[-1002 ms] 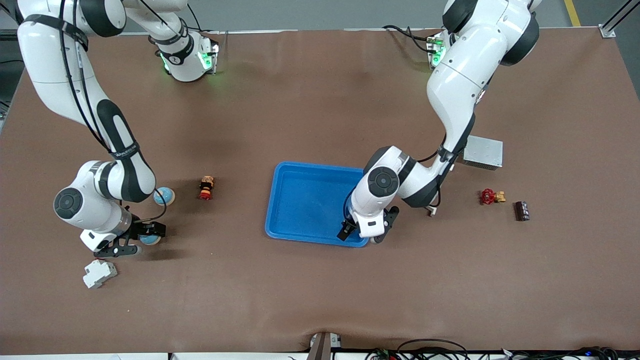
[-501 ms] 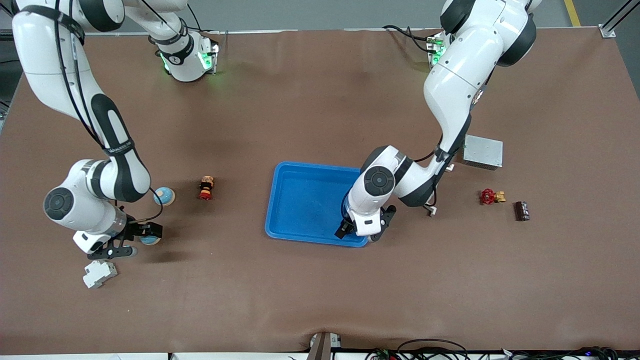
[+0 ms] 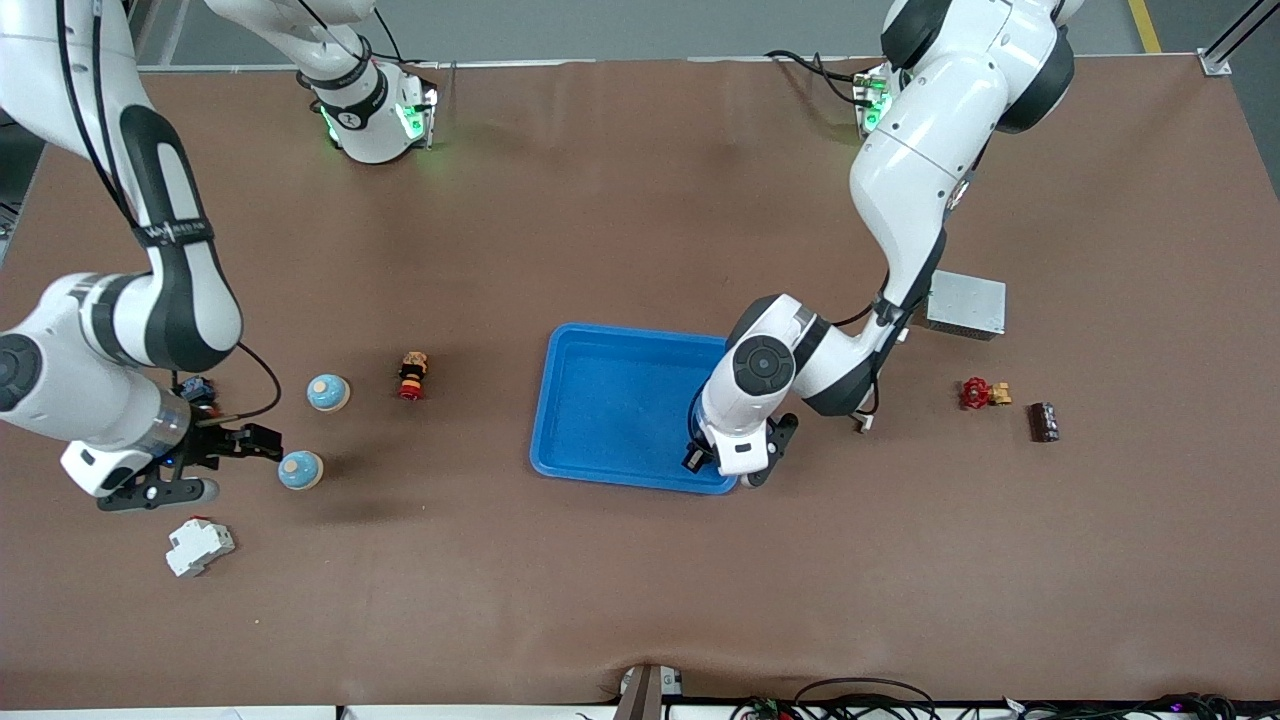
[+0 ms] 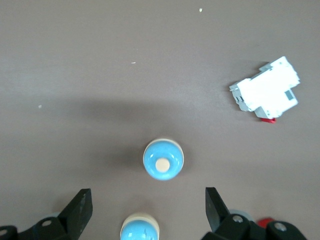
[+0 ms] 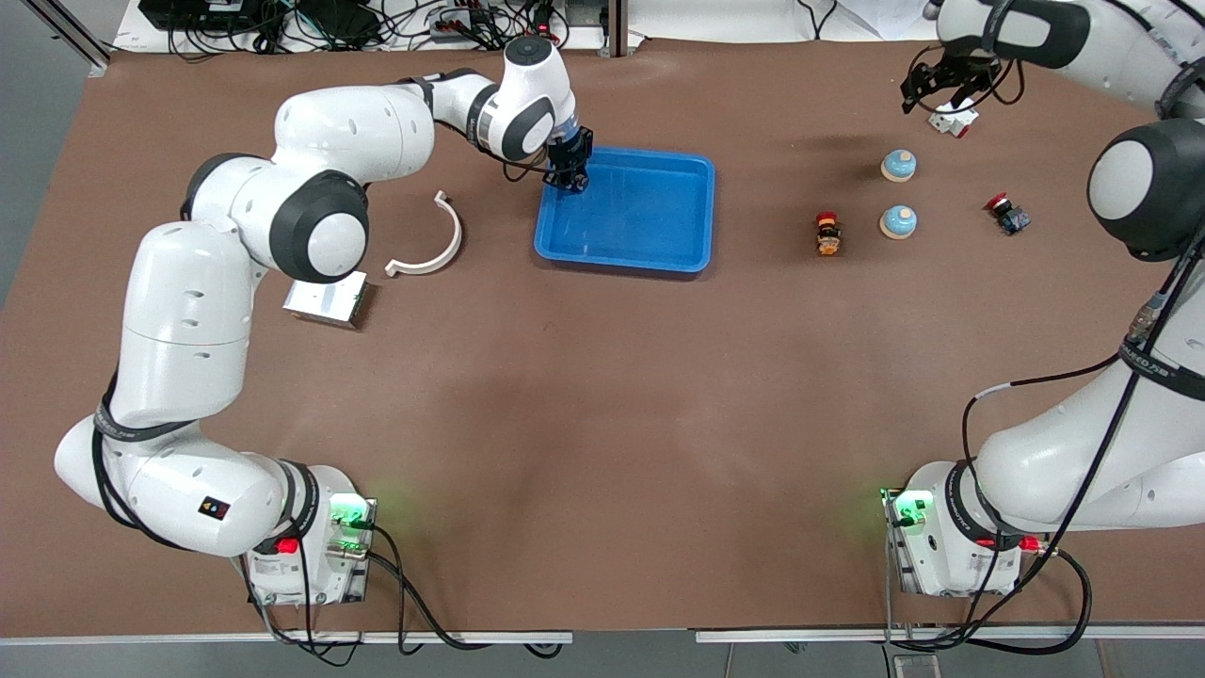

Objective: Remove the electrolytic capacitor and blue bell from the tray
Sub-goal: 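Lift the capacitor with the left gripper while the right gripper places the bell, then carry the capacitor with the left gripper beside the white bracket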

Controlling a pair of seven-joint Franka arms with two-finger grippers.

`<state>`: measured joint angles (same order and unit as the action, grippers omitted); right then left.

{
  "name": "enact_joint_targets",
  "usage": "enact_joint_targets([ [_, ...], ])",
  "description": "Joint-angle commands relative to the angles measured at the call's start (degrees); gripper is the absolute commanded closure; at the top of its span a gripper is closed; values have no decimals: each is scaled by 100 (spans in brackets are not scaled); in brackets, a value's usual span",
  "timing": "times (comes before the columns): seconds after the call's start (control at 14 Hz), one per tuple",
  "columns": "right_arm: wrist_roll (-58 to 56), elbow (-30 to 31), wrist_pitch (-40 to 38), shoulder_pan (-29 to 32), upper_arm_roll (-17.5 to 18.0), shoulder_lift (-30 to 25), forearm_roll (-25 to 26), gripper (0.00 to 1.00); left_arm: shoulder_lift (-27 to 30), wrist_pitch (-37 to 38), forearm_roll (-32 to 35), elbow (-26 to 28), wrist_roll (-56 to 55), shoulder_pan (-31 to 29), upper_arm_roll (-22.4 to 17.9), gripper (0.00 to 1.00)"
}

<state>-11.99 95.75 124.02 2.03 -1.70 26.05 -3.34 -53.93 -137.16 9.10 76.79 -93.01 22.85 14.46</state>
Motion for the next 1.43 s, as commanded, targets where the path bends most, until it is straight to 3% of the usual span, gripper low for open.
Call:
enact_joint_targets([
  [0.0, 39, 136, -509, 105, 47, -555, 88, 0, 49, -39, 83, -59, -42, 62, -101, 98],
  [0.36, 373, 154, -1634, 131, 46, -1654, 79, 0, 583, 153, 92, -60, -85, 62, -118, 100],
  [0.79, 837, 172, -2399, 79, 73, -2727, 79, 0, 1673, 1330, 110, -60, 177, -262, -136, 100],
  [1.07, 1137, 172, -2663, 79, 99, -3018, 71, 0, 2158, 2674, 110, -7, 1922, -711, -110, 100],
  [1.36, 1129, 163, -2813, 87, 90, -3220, 70, 0, 2439, 3195, -4, 107, 3733, -1457, -4, 100],
])
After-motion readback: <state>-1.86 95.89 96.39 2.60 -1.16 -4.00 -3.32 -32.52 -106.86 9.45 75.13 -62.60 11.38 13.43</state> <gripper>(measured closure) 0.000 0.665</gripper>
